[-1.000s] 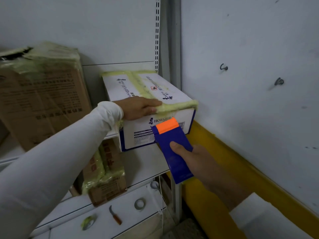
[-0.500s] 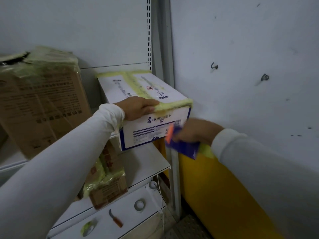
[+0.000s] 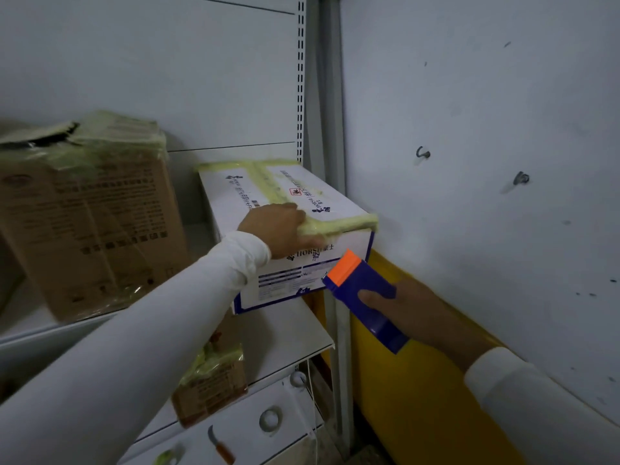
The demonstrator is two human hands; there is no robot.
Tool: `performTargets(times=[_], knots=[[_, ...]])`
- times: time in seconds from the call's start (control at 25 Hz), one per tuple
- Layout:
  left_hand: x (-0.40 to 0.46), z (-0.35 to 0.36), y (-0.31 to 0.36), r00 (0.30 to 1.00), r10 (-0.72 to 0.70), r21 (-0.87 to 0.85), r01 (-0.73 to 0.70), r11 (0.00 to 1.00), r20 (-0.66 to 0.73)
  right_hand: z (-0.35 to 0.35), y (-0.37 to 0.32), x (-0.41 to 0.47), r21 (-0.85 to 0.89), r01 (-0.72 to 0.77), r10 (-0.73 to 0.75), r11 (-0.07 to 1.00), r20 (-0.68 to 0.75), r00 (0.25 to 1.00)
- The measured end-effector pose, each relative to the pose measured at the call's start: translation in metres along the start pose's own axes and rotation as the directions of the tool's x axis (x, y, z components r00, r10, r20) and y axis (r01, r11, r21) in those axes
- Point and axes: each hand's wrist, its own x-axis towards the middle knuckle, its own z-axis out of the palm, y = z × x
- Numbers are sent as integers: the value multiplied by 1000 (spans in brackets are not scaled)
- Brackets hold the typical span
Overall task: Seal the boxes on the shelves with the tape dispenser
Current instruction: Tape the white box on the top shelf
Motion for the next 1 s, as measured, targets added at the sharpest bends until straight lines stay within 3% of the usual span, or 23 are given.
performTargets(times=[0.2, 0.4, 0.52, 0.64, 0.8, 1.0], knots=[[-2, 3, 5, 995, 43, 94, -35, 995, -90, -9, 3, 6, 93, 72, -71, 993, -14, 997], [3, 13, 20, 979, -49, 150, 80, 985, -198, -25, 17, 15, 112, 168, -170, 979, 10, 985], [2, 11, 18, 983, -26, 176, 58, 983, -183, -33, 16, 25, 141, 202, -207, 969, 22, 978], [-11, -3, 14, 987, -52, -89, 38, 995, -154, -46, 10, 26, 219, 266, -288, 939, 72, 955], [-52, -26, -7, 934, -146, -548, -60, 834, -325, -58, -16, 26, 200, 354, -392, 914, 203, 897], [-104, -32, -21, 956, -193, -717, -25, 697, -221, -45, -77, 26, 178, 471, -503, 864, 344, 793]])
